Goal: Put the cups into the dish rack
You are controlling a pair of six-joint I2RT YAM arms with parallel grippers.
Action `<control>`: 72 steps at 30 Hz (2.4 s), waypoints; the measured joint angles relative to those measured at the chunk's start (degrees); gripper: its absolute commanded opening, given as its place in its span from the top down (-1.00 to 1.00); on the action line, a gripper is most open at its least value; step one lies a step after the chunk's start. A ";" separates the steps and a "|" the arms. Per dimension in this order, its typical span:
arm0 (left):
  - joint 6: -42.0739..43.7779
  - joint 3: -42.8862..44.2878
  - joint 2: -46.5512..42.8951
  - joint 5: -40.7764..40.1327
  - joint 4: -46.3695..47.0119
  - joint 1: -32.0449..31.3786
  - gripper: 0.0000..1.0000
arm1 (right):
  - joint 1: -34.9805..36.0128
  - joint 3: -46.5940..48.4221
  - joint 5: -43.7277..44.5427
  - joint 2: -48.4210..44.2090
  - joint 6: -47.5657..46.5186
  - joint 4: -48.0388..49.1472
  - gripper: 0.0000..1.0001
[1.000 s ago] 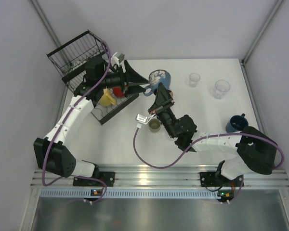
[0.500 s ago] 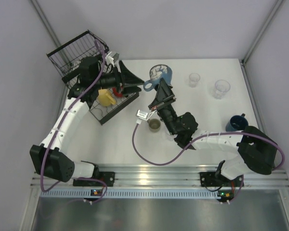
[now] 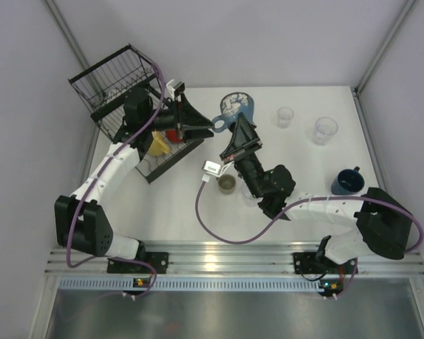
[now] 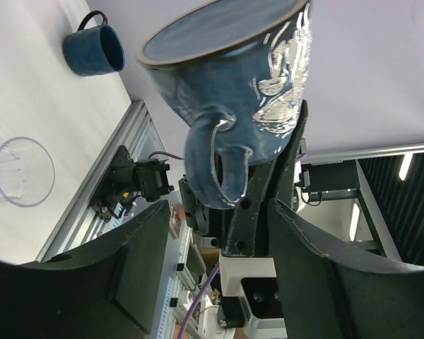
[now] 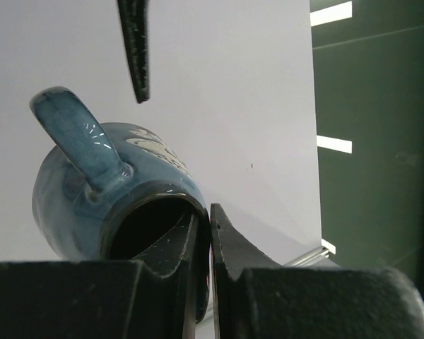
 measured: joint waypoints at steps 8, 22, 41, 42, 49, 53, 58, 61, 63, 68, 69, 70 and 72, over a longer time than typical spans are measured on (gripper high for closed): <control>-2.60 -0.26 1.68 1.55 2.91 -0.55 -0.27 | 0.37 -0.83 -1.14 -1.14 0.98 0.35 1.00; -17.92 -2.91 4.31 1.88 20.20 -4.42 0.39 | 1.53 -1.73 -1.95 -1.14 1.66 2.51 1.00; -42.07 -8.24 13.03 1.70 59.95 -4.98 0.14 | 1.92 -5.29 -2.64 -2.14 1.92 4.44 1.00; -42.10 -8.24 13.03 1.68 60.04 -4.98 0.17 | 1.97 -5.29 -2.64 -2.05 1.84 4.48 1.00; -42.58 -8.26 13.03 1.40 60.33 -4.87 0.98 | 2.34 -5.20 -2.64 -1.73 1.55 5.55 1.00; -42.77 -8.26 13.03 1.25 60.37 -4.90 1.00 | 2.34 -5.20 -2.56 -1.73 1.42 5.60 1.00; -42.75 -8.26 13.09 0.72 60.37 -4.92 1.00 | 2.34 -5.20 -1.99 -1.25 1.40 6.40 0.57; -42.38 -7.98 13.92 -1.42 60.43 -4.81 1.00 | 2.56 -5.20 -1.70 -0.44 1.51 6.14 0.36; -42.34 -7.43 14.91 -2.86 60.43 -4.46 1.00 | 2.78 -5.22 -1.38 0.09 1.81 5.92 0.26; -42.34 -5.33 17.59 -5.40 60.30 -3.04 1.00 | 3.08 -5.31 0.07 0.15 2.80 5.53 0.17; -42.32 -4.90 17.79 -5.64 60.28 -2.84 1.00 | 3.13 -5.35 0.50 0.15 3.13 5.46 0.16; -42.32 -4.28 18.08 -5.88 60.26 -2.62 1.00 | 3.19 -5.46 0.85 0.15 3.52 5.49 0.16; -42.32 -3.23 18.38 -6.29 60.33 -2.40 1.00 | 3.54 -6.21 1.70 -0.07 4.44 5.44 0.15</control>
